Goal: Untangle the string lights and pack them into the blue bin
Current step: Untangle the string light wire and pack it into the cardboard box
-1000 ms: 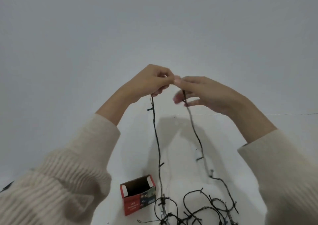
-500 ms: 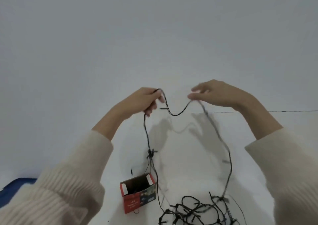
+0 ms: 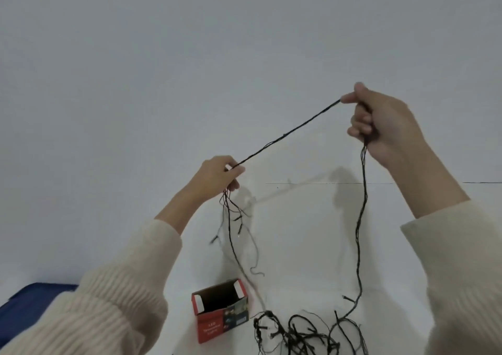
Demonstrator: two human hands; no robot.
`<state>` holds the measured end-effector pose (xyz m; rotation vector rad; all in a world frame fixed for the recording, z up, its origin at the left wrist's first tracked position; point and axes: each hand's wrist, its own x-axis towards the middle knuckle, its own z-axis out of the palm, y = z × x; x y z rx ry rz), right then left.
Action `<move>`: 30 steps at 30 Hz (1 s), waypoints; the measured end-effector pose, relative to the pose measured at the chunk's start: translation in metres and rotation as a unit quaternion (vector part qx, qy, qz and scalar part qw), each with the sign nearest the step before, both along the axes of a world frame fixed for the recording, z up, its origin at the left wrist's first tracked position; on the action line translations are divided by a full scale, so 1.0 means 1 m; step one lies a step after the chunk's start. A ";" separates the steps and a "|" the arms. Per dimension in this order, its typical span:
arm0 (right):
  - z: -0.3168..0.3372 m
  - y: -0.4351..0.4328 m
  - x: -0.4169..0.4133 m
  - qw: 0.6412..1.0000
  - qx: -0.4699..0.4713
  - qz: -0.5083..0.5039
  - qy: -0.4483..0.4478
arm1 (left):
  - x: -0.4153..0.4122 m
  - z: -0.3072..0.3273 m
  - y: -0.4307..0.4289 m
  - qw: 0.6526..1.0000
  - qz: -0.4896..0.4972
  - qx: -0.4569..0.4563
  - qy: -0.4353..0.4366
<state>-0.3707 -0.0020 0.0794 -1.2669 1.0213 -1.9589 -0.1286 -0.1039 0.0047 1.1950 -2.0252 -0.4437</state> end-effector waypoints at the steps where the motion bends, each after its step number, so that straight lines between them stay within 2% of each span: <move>1: -0.004 -0.001 0.000 0.997 0.014 -0.048 0.060 | -0.001 0.001 0.001 0.999 -0.009 0.024 0.035; 2: -0.008 -0.003 0.000 0.980 0.045 -0.104 0.166 | -0.005 0.007 0.004 0.995 -0.027 0.051 0.085; 3: -0.011 -0.004 0.003 0.936 0.082 -0.164 0.302 | -0.011 0.015 0.009 0.989 -0.045 0.067 0.127; 4: -0.014 -0.004 0.008 0.876 0.119 -0.202 0.422 | -0.017 0.025 0.014 0.989 -0.054 0.053 0.130; 5: -0.015 -0.004 0.014 0.832 0.145 -0.206 0.494 | -0.025 0.036 0.020 0.995 -0.052 0.005 0.090; 6: -0.014 -0.003 0.022 0.831 0.150 -0.166 0.509 | -0.033 0.047 0.027 0.997 -0.048 -0.056 0.029; 8: -0.010 0.000 0.039 0.892 0.134 -0.014 0.431 | -0.046 0.065 0.038 0.982 -0.048 -0.172 -0.063; 9: -0.008 0.000 0.046 0.913 0.131 0.059 0.383 | -0.051 0.072 0.041 0.974 -0.045 -0.208 -0.083; 11: -0.005 -0.003 0.046 0.933 0.133 0.107 0.316 | -0.052 0.079 0.043 0.970 -0.046 -0.229 -0.069; 14: 0.001 -0.003 0.034 0.954 0.131 0.048 0.264 | -0.041 0.068 0.037 0.980 -0.078 -0.182 0.017; 17: 0.004 0.000 0.025 0.979 0.099 0.028 0.175 | -0.031 0.028 0.025 0.989 -0.053 -0.136 0.004; 21: 0.012 0.004 0.014 1.000 -0.007 0.004 -0.016 | -0.016 -0.032 0.008 0.997 -0.055 0.056 0.022; 23: 0.014 0.005 0.007 0.999 -0.024 -0.033 -0.028 | -0.008 -0.042 0.005 0.991 -0.047 0.123 0.013; 25: 0.009 0.003 0.001 0.994 -0.003 -0.084 0.064 | -0.005 -0.036 0.005 0.988 -0.033 0.144 0.053; 27: 0.001 -0.001 0.001 0.963 0.063 -0.111 0.239 | -0.010 -0.016 0.011 0.978 -0.045 0.151 0.134; 28: -0.004 -0.002 0.003 0.926 0.106 -0.117 0.343 | -0.015 -0.004 0.015 0.974 -0.058 0.147 0.164; 30: -0.012 -0.002 0.012 0.840 0.170 -0.105 0.504 | -0.029 0.019 0.025 0.984 -0.076 0.084 0.139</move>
